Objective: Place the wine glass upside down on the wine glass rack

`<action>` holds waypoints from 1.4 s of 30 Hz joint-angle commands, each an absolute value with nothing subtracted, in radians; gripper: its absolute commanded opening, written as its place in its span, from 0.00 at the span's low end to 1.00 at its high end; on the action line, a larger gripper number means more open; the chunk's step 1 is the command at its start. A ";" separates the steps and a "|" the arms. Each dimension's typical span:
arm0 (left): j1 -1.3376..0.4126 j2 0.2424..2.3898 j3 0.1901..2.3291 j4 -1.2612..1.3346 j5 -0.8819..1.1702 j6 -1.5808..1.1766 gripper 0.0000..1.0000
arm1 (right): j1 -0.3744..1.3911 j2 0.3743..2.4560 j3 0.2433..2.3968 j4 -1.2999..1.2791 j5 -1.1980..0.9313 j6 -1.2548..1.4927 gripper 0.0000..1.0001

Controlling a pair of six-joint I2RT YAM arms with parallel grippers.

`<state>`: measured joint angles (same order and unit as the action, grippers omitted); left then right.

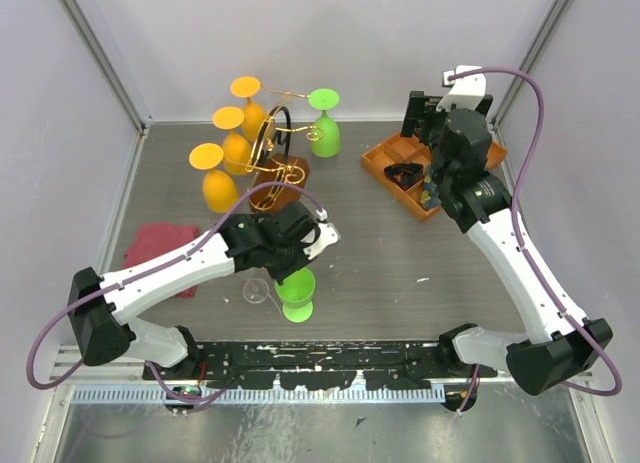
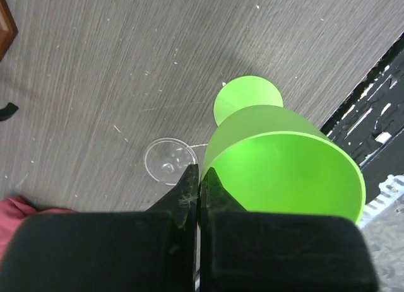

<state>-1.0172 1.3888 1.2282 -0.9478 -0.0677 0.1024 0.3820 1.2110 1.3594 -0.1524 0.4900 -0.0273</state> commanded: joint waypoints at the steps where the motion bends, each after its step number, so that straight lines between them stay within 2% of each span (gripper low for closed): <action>1: -1.022 1.388 1.263 -0.945 -0.063 0.108 0.00 | 0.379 1.179 1.376 -0.115 0.505 -0.031 0.94; 11: -1.022 1.318 1.451 -0.879 -0.052 0.153 0.00 | 0.379 1.180 1.452 -0.182 0.426 0.054 0.97; 21: -1.022 1.173 1.617 -0.515 -0.069 0.235 0.00 | 0.380 1.160 1.533 -0.189 0.229 0.312 0.97; 28: -1.022 1.090 1.420 -0.028 -0.239 0.494 0.00 | 0.380 1.086 1.498 -0.095 0.138 0.453 0.97; 35: -1.022 1.204 1.294 0.454 -0.327 0.763 0.00 | 0.379 1.089 1.449 0.077 -0.095 0.730 0.98; 42: -1.022 1.253 1.213 0.790 -0.251 0.813 0.00 | 0.380 1.131 1.352 0.290 -0.248 1.072 0.96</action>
<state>-1.0183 1.2716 1.2465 0.4316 -0.2852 0.7315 0.3820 1.1072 1.3914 0.1280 -0.1249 0.8291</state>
